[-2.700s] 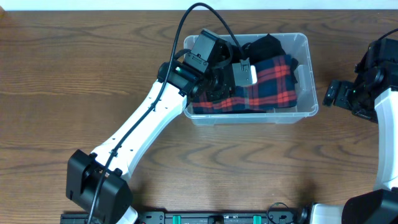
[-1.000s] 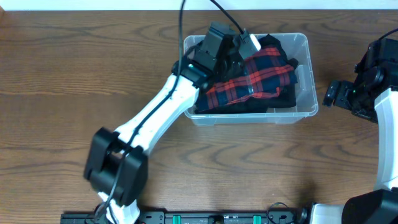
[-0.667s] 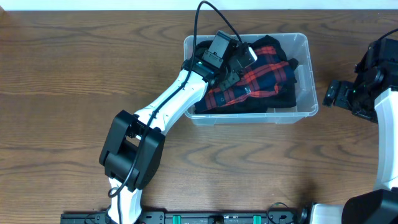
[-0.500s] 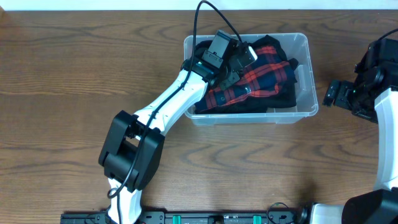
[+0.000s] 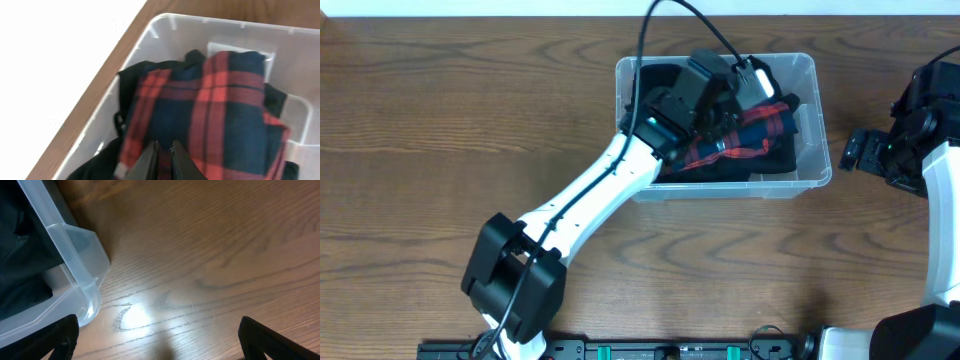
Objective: Pack container
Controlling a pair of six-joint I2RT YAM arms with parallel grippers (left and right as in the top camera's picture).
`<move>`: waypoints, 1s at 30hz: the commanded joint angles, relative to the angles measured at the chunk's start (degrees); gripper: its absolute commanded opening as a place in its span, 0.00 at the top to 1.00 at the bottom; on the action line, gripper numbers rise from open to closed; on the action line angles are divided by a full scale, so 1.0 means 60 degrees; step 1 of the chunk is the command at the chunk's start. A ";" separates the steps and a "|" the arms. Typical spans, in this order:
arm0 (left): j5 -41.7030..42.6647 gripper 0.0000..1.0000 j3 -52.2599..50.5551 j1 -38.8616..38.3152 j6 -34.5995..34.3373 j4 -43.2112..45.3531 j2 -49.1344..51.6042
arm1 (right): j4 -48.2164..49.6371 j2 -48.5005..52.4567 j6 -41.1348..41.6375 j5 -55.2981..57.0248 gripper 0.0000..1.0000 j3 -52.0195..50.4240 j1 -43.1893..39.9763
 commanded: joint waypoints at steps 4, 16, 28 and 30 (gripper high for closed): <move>0.1118 0.89 -0.0036 -0.0211 -0.0062 -0.0015 0.0914 | -0.0004 -0.0095 0.0102 0.0127 0.01 0.0084 0.0029; 0.1151 0.89 -0.0036 -0.0226 -0.0415 -0.0514 0.1672 | -0.0004 -0.0095 0.0098 0.0127 0.01 0.0084 0.0029; 0.0561 0.85 -0.0036 0.0186 -0.0419 -0.0415 -0.0346 | -0.0004 -0.0095 0.0098 0.0127 0.01 0.0084 0.0029; -0.0295 0.85 -0.0036 0.0433 -0.0605 -0.0521 -0.0488 | -0.0004 -0.0095 0.0098 0.0127 0.01 0.0084 0.0029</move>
